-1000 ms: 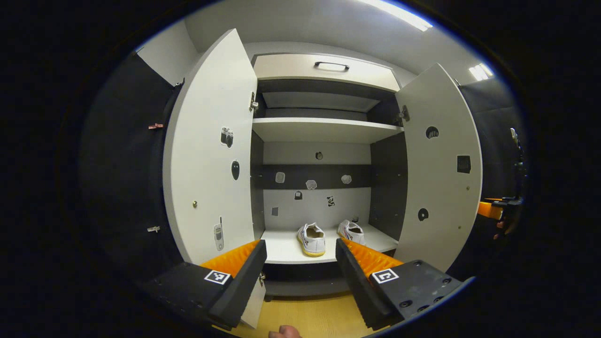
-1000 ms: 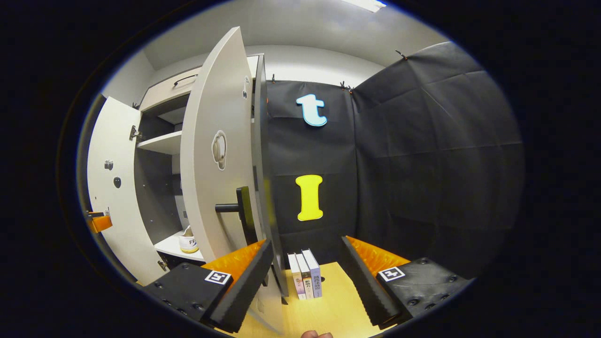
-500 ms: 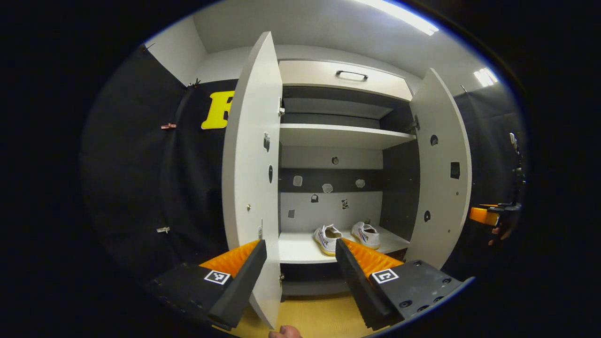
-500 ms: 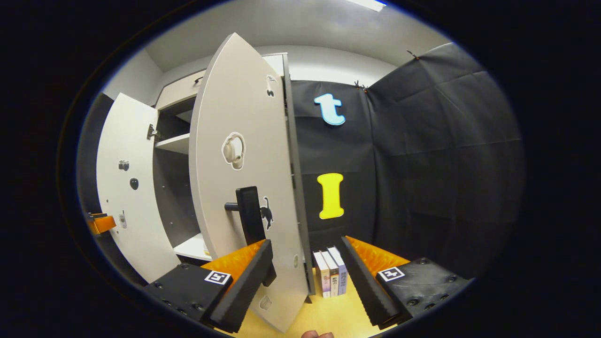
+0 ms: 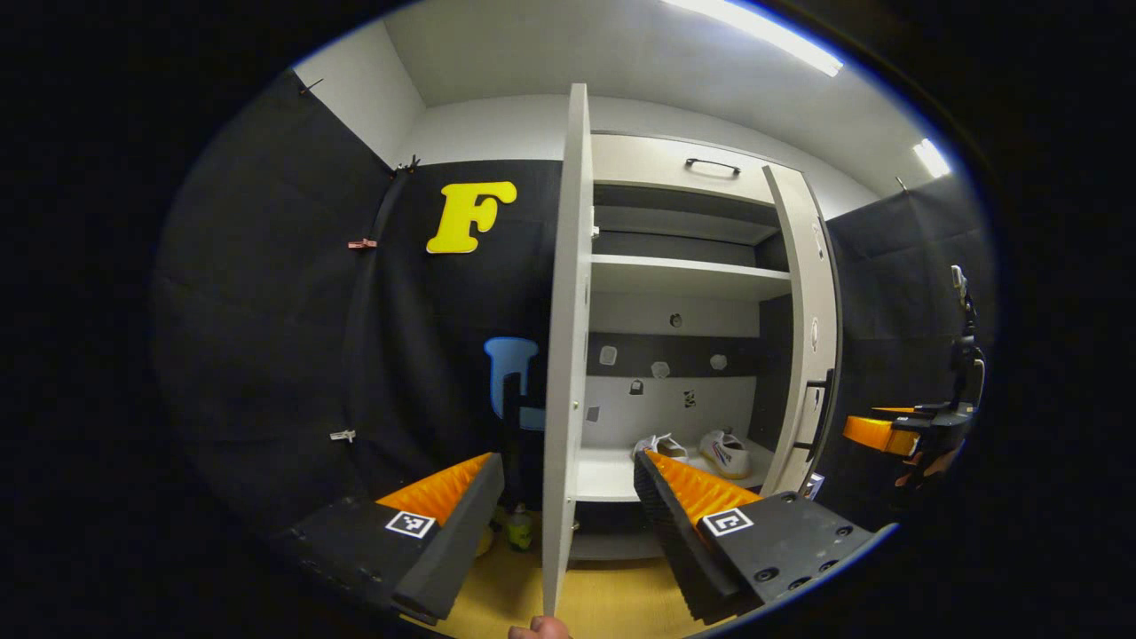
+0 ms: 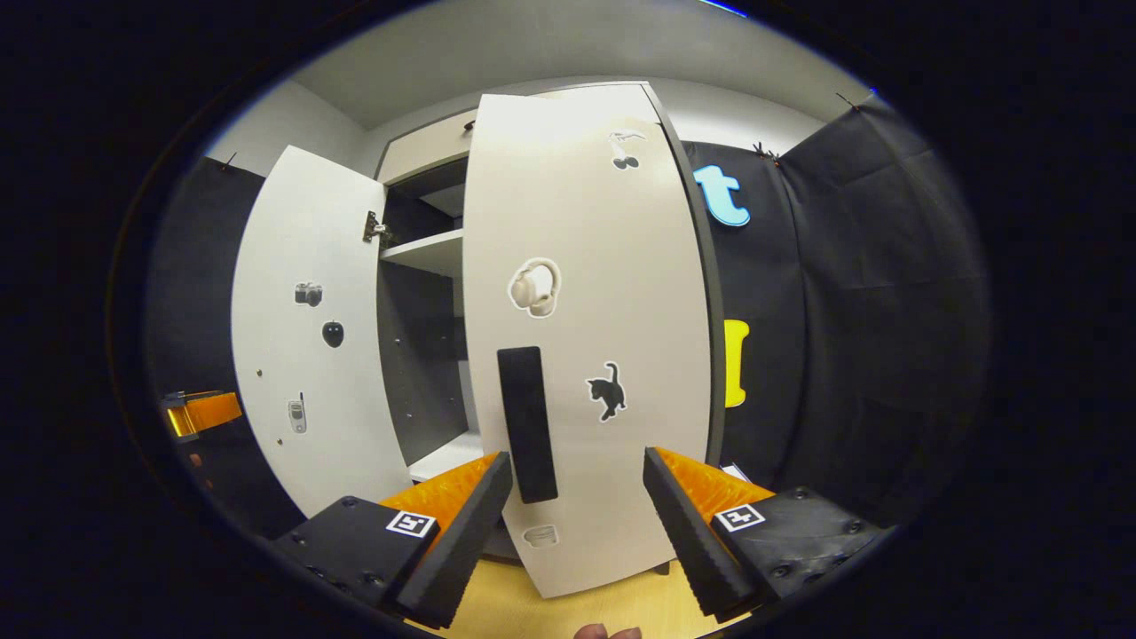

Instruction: Grab one shoe with the right hand and put it into the shoe cabinet, grab the other shoe with the left hand and put it into the shoe cabinet; then close the right door with the right hand and the left door with the left hand.

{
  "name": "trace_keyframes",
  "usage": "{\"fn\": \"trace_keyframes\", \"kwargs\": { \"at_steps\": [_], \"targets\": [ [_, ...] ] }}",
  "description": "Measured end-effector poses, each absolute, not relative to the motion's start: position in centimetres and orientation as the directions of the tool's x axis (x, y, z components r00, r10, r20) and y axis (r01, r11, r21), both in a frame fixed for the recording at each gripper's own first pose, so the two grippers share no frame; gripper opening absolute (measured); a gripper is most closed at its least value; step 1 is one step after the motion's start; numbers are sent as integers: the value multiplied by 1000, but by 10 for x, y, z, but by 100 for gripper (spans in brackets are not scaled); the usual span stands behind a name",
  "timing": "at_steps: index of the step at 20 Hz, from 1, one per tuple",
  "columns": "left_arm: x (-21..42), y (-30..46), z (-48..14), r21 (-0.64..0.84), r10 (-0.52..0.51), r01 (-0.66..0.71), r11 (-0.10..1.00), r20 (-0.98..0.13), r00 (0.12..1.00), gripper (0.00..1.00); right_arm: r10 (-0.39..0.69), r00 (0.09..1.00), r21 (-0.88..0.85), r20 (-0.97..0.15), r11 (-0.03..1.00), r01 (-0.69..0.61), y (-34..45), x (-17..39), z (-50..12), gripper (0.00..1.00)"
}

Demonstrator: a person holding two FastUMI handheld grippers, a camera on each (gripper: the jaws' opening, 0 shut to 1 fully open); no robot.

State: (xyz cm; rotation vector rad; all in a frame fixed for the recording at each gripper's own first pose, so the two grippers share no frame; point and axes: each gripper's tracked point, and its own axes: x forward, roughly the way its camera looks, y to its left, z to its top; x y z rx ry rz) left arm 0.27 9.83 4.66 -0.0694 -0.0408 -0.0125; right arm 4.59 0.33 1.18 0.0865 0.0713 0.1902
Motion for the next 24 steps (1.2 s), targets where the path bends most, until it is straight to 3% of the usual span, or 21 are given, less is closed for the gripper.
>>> {"fn": "trace_keyframes", "kwargs": {
  "at_steps": [12, 24],
  "targets": [
    [32, 204, 34, -75, 191, -191, 979, 4, 982, 93, 140, 989, 111, -36, 985, -135, -16, 33, 26, 98],
    [76, 203, 23, 31, 186, -187, 982, 15, 982, 91, 8, 999, 106, -47, 994, -3, -79, 22, 21, 98]
  ]
}}
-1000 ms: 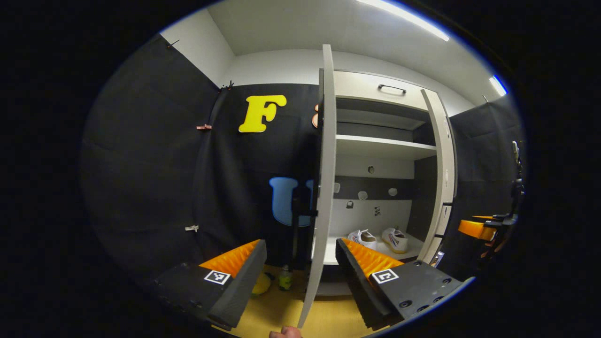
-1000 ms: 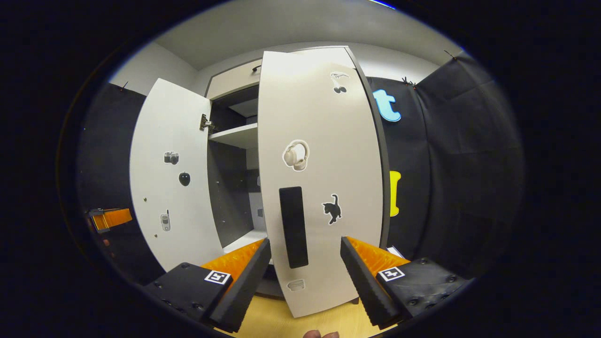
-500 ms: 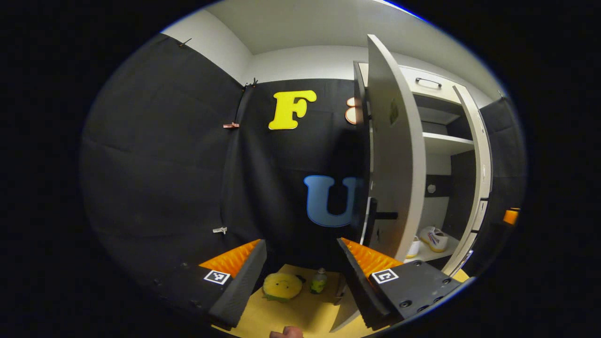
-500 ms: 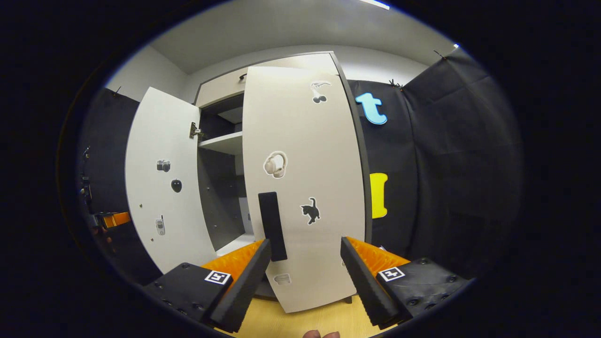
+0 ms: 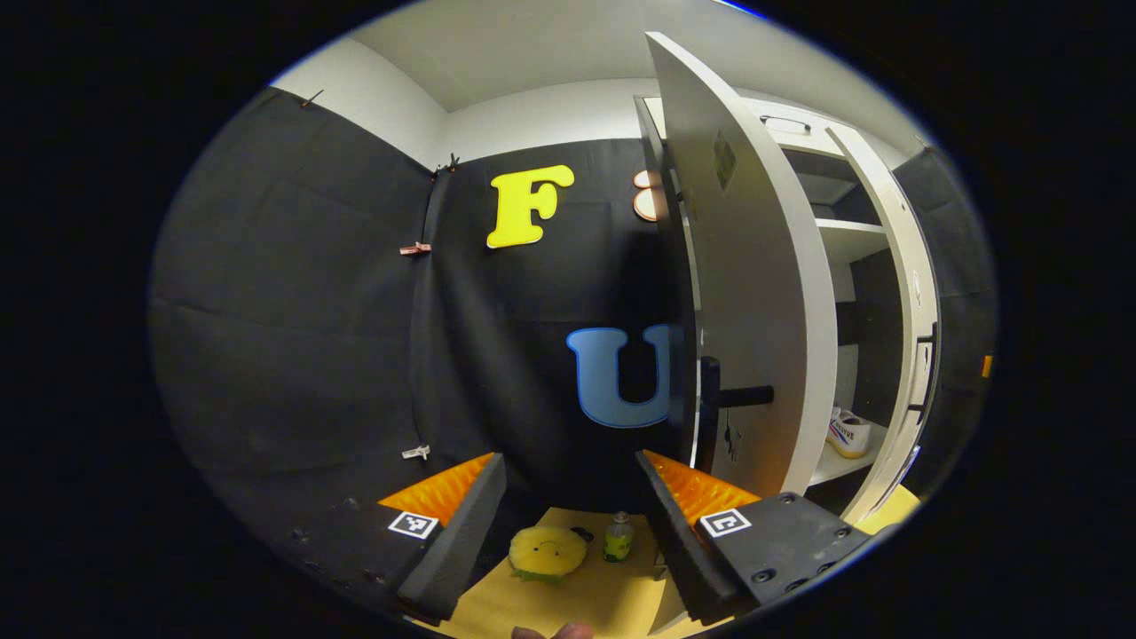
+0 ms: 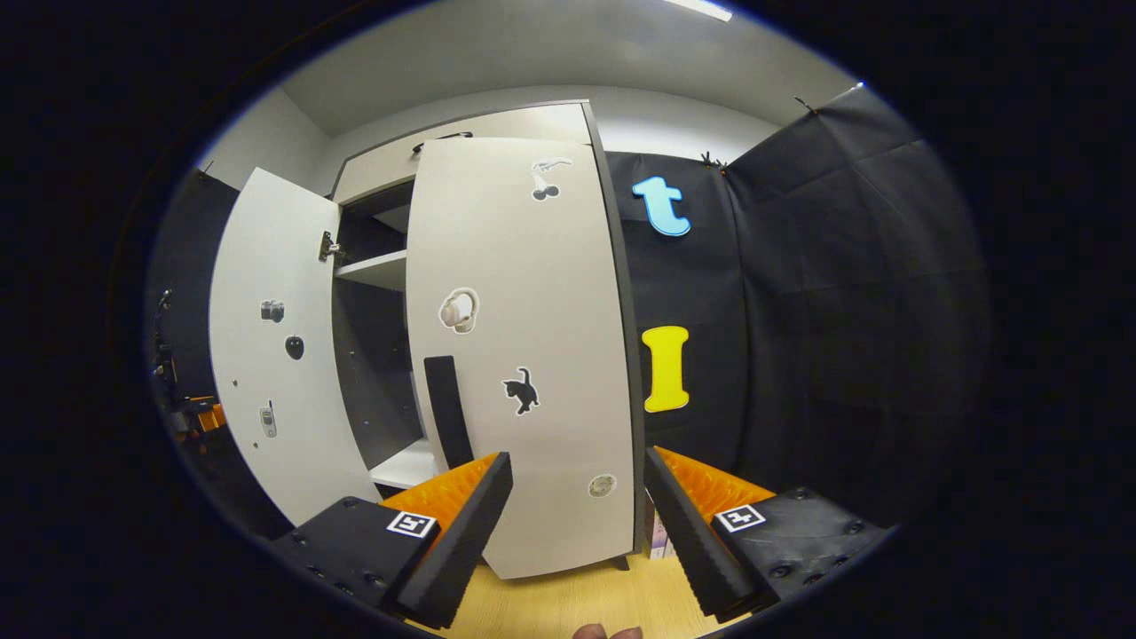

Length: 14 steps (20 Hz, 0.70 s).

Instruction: Grab one shoe with the right hand and put it into the shoe cabinet, grab the other shoe with the left hand and put it into the shoe cabinet; then close the right door with the right hand and the left door with the left hand.

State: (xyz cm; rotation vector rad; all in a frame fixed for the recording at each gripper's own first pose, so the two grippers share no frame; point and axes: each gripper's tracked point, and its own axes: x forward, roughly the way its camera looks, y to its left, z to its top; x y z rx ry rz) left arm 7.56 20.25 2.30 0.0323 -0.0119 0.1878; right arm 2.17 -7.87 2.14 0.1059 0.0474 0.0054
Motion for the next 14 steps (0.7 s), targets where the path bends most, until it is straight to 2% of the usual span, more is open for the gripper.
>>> {"fn": "trace_keyframes", "kwargs": {
  "at_steps": [7, 14],
  "targets": [
    [70, 182, 19, -7, 187, -187, 982, 2, 982, 92, -12, 998, 127, -54, 992, 18, -108, 4, 16, 98],
    [68, 109, 22, -15, 118, -117, 993, 13, 993, 94, -32, 998, 129, -62, 991, 40, -142, -10, 16, 98]
  ]
}}
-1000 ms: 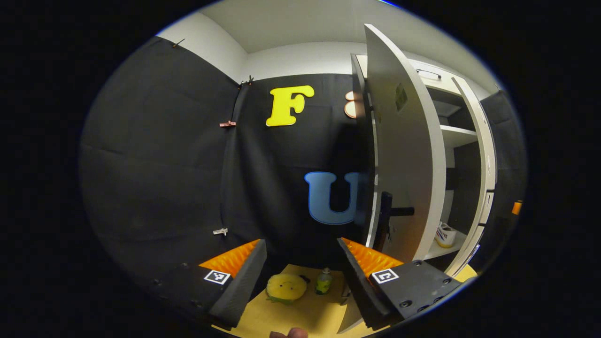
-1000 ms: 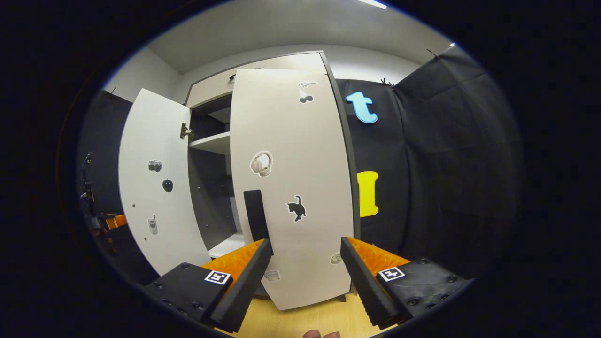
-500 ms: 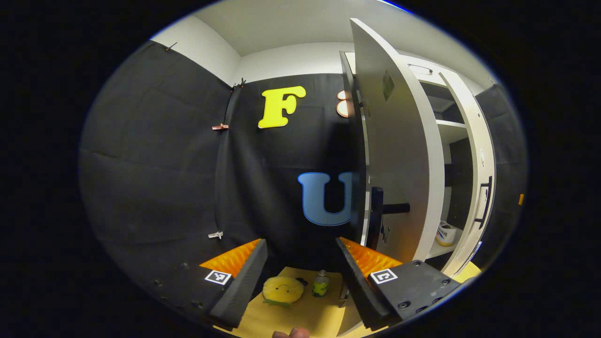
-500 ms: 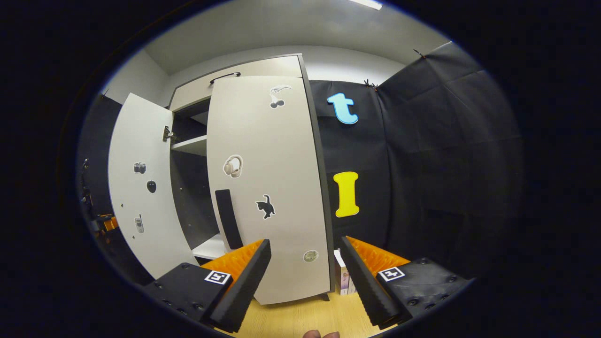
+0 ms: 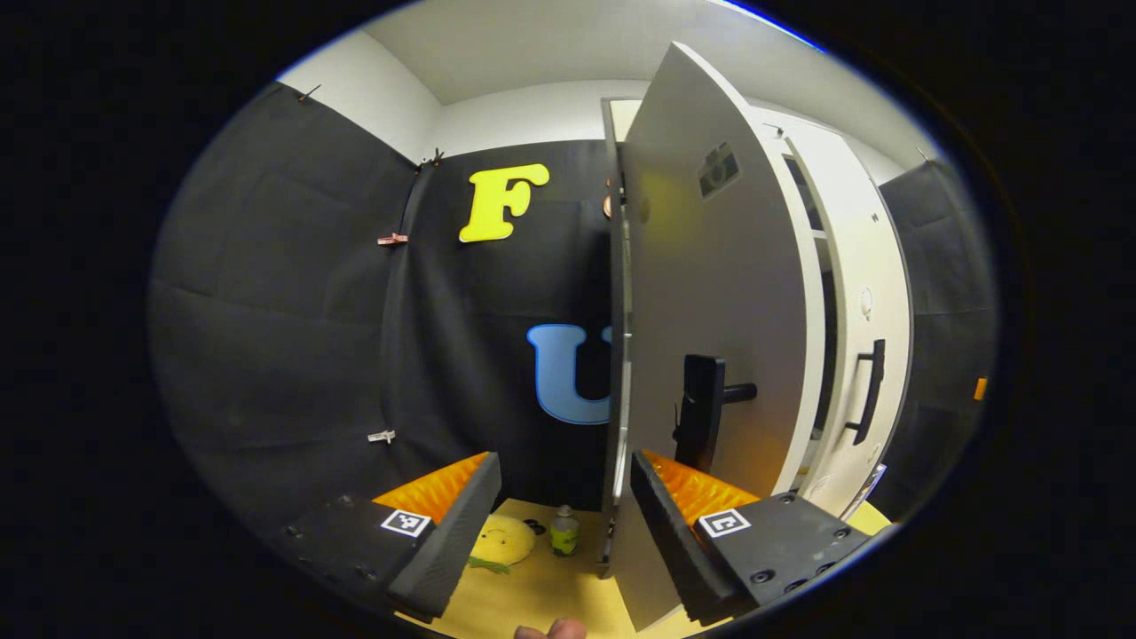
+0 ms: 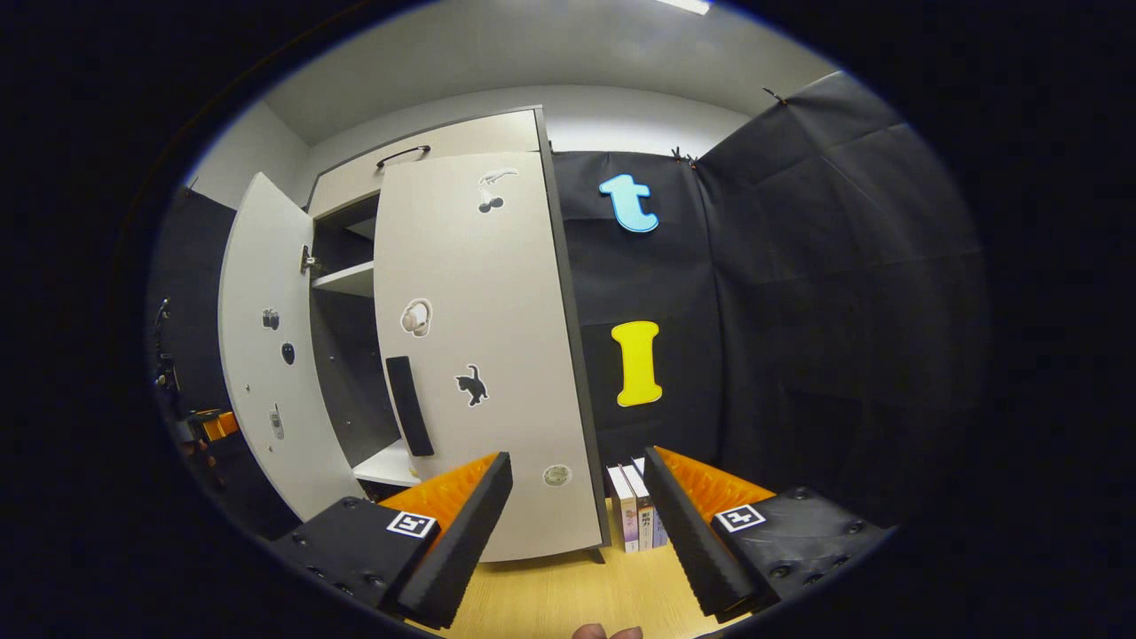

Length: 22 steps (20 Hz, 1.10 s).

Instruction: Grab one shoe with the right hand and put it into the shoe cabinet, grab the other shoe with the left hand and put it into the shoe cabinet; then close the right door with the right hand and the left door with the left hand.

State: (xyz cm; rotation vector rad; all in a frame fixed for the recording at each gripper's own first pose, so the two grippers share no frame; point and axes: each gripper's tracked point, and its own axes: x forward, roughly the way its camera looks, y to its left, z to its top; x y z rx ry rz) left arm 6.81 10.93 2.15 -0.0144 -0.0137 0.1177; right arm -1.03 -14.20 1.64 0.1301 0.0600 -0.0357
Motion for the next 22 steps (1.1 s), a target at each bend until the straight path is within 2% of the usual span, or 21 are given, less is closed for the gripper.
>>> {"fn": "trace_keyframes", "kwargs": {
  "at_steps": [5, 6, 8, 9, 11, 16, 22],
  "targets": [
    [79, 39, 15, -51, 8, -8, 999, -9, 1000, 92, -61, 997, 132, -53, 989, 68, -166, -17, 28, 98],
    [78, 24, 17, -57, -21, 20, 998, -10, 1000, 94, -68, 996, 133, -51, 988, 74, -170, -19, 30, 98],
    [73, 0, 23, -49, -62, 62, 997, 9, 998, 92, -73, 996, 125, -46, 989, 78, -174, -21, 31, 98],
    [71, -11, 26, -41, -80, 81, 996, 17, 997, 96, -75, 996, 117, -45, 990, 79, -176, -24, 31, 98],
    [63, -28, 26, -24, -116, 116, 993, 19, 993, 95, -71, 997, 104, -38, 992, 75, -175, -28, 33, 98],
    [40, -46, 23, -28, -173, 173, 985, -1, 985, 93, -42, 999, 76, -19, 996, 43, -158, -34, 39, 98],
    [16, -29, 22, -28, -175, 175, 984, -11, 985, 95, 7, 1000, 58, 1, 998, -7, -128, -40, 45, 98]
  ]
}}
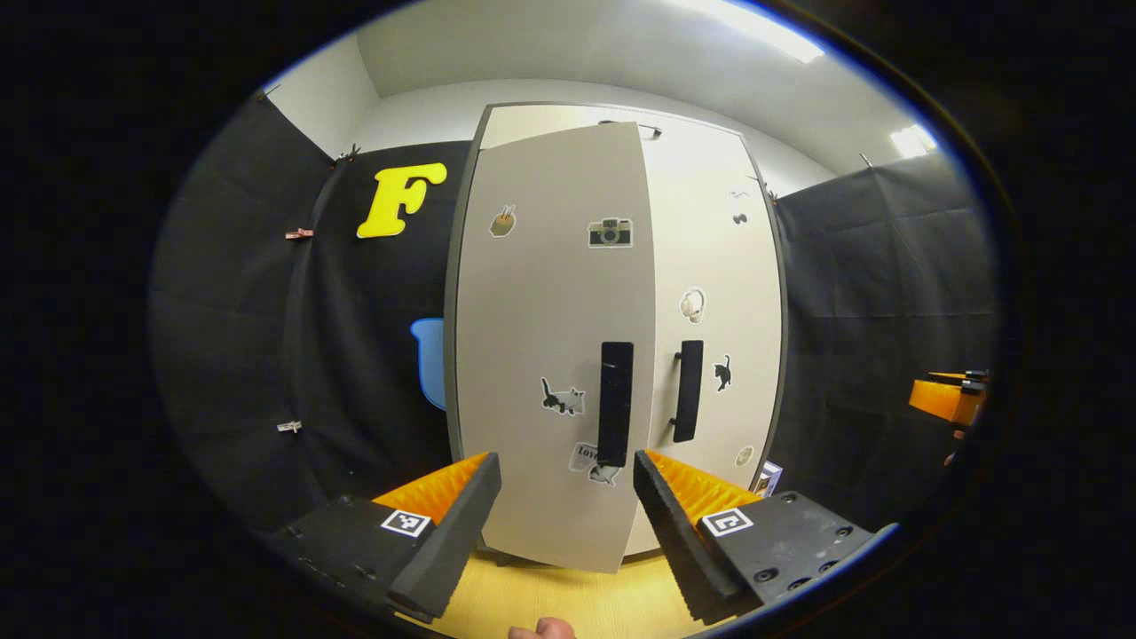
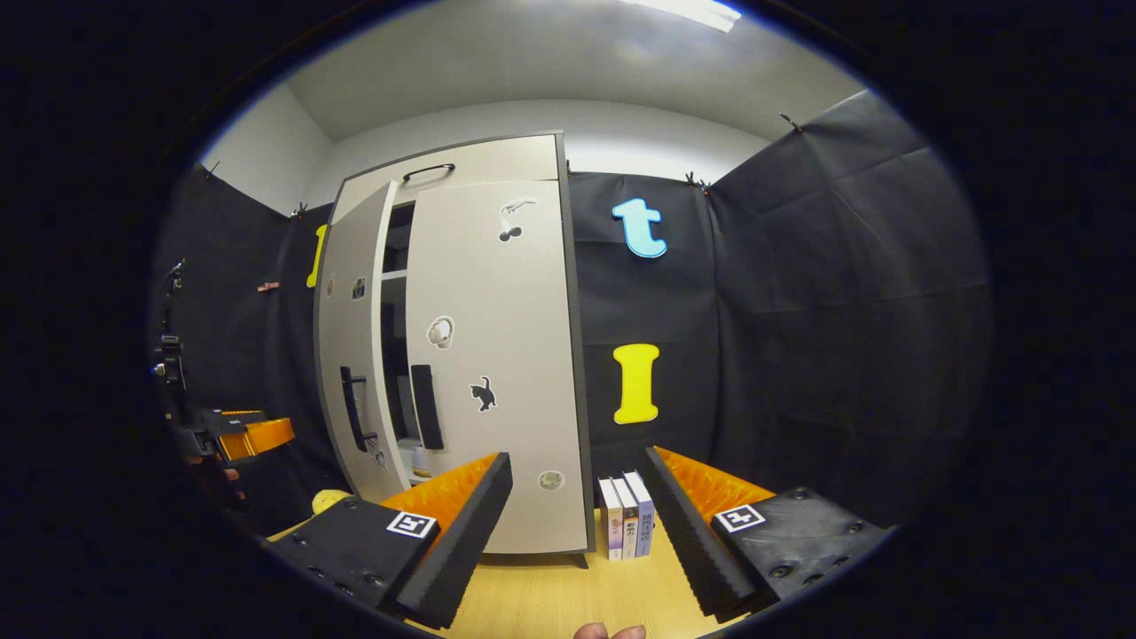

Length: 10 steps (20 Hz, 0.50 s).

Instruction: Grab one shoe with the right hand and put it into the shoe cabinet, grab the other shoe with the left hand and put it into the shoe cabinet; then close the right door with the right hand and the left door with the left hand.

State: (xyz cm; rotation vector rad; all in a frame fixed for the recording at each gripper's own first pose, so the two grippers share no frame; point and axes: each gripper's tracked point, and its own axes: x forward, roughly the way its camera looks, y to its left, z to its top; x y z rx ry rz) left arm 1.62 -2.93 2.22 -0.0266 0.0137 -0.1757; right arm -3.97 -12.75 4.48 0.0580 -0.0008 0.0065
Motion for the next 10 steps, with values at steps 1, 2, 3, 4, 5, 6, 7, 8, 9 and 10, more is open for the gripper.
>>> {"fn": "trace_keyframes", "kwargs": {
  "at_steps": [1, 2, 3, 4, 5, 6, 7, 8, 9, 10],
  "targets": [
    [15, -23, 21, -28, -171, 170, 985, -13, 985, 95, 13, 1000, 56, 4, 998, -13, -123, -39, 46, 98],
    [13, -17, 21, -29, -165, 164, 986, -13, 986, 95, 20, 1000, 55, 5, 998, -20, -118, -39, 46, 98],
    [12, -11, 21, -30, -159, 159, 987, -14, 987, 95, 26, 1000, 55, 5, 998, -27, -114, -39, 46, 98],
    [9, -6, 22, -32, -154, 154, 988, -13, 988, 95, 33, 999, 55, 6, 998, -33, -110, -39, 46, 98],
    [7, -2, 22, -34, -151, 151, 988, -10, 988, 95, 37, 999, 55, 9, 998, -37, -106, -40, 46, 98],
    [6, 3, 22, -35, -147, 147, 989, -11, 989, 95, 42, 999, 53, 10, 998, -43, -101, -40, 46, 98],
    [5, 6, 20, -36, -143, 142, 989, -13, 990, 95, 49, 999, 50, 9, 998, -49, -97, -41, 45, 98],
    [3, 9, 20, -36, -141, 140, 989, -15, 990, 95, 54, 999, 47, 8, 997, -54, -94, -41, 45, 98],
    [3, 11, 19, -37, -139, 138, 990, -15, 990, 95, 60, 998, 45, 8, 997, -60, -91, -39, 45, 98],
    [2, 13, 19, -39, -137, 136, 990, -16, 990, 95, 64, 998, 46, 7, 997, -65, -87, -39, 44, 98]
  ]
}}
